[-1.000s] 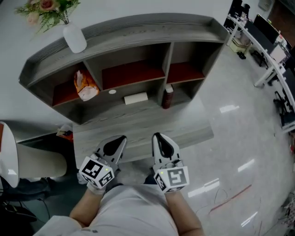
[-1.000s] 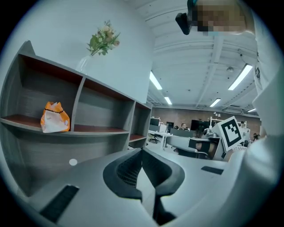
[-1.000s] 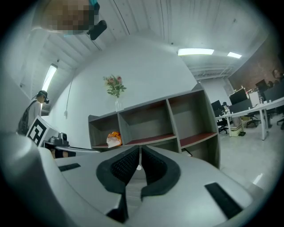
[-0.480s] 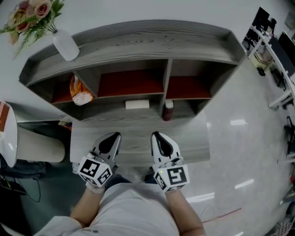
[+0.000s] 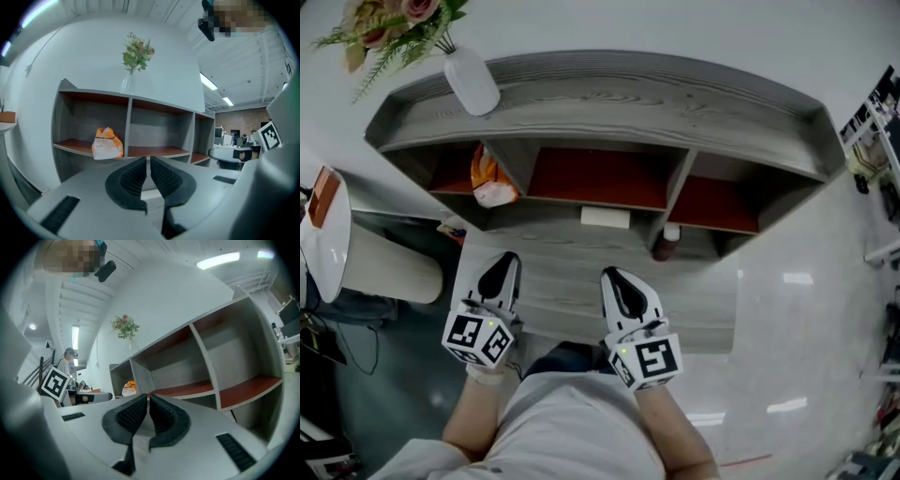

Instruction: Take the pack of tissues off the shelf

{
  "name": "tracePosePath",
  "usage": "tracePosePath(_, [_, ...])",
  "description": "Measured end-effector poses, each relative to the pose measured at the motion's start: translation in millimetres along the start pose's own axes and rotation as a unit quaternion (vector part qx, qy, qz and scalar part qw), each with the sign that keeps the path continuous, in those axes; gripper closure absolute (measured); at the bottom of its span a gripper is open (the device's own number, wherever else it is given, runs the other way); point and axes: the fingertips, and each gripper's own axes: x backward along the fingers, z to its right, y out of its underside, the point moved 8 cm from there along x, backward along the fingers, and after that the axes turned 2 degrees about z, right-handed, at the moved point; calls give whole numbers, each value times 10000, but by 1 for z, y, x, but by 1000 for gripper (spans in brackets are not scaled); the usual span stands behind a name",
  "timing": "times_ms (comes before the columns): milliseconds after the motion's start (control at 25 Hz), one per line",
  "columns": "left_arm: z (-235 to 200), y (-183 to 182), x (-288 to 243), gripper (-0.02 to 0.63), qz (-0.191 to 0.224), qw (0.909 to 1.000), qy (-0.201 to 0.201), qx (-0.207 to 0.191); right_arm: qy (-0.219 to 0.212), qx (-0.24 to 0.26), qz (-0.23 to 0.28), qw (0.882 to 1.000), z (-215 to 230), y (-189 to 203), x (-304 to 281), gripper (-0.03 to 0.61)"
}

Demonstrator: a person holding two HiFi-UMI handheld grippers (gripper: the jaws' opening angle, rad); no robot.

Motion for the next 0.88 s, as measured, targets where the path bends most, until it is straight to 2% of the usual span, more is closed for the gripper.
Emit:
tracePosePath(280, [-60, -19, -2, 592, 278, 9976, -633, 54, -457, 184, -118, 9987, -29, -4, -42, 552])
tracePosePath(440, [-89, -23, -13, 589, 399, 9956, -836, 171, -533, 225, -61, 9983, -41, -10, -64, 552])
tracePosePath(520, [-103, -23, -21, 564, 411, 9946, -924, 243, -562, 339, -47, 9978, -43, -12, -73, 552])
tracePosePath(600, [-116, -23, -30, 505, 398, 9937, -995, 318, -549, 426, -34, 9976, -43, -15, -80, 552])
tracePosePath(880, [-140, -17, -62, 489, 314, 9944, -916, 419, -331, 639, -50, 9974, -36, -19, -95, 552])
